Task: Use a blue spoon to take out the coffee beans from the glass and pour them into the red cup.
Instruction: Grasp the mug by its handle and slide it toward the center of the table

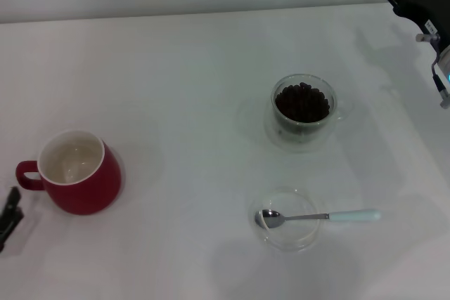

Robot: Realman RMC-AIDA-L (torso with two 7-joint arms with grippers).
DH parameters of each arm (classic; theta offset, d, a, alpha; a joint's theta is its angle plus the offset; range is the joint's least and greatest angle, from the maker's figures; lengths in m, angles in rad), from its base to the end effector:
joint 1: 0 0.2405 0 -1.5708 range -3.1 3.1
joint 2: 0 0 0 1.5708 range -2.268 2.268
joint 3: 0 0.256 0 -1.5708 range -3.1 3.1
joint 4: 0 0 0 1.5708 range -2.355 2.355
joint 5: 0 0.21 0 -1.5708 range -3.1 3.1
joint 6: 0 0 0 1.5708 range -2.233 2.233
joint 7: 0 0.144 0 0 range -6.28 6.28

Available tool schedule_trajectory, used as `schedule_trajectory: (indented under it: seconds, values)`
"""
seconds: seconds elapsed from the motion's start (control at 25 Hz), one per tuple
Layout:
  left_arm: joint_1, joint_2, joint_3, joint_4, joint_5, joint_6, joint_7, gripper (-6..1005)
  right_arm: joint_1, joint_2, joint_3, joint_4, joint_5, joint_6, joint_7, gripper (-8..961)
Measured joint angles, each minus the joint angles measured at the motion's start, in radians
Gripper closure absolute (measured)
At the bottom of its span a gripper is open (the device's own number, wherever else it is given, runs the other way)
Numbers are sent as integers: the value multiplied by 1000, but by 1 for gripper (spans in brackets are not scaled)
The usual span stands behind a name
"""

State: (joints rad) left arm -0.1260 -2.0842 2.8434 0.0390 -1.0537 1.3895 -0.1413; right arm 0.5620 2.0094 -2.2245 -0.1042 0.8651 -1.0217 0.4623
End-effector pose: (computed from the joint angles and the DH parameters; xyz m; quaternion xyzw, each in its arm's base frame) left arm -0.3857 0.1909 -0.0341 -0.7645 -0.2256 -0.2235 0.5609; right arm 0.3336 0.3794 0.0221 -0.6471 0.3352 0.3506 0.5882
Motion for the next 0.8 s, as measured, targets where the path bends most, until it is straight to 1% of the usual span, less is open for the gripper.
schedule_trajectory:
  seconds: [0.28, 0.8]
  values:
    - [-39, 1, 0, 4, 29, -71, 34, 110, -1, 2, 2, -2, 4, -1, -1, 80]
    - [-55, 0, -10, 9, 23, -79, 56, 111, -1, 1, 8, 1, 8, -8, -1, 81]
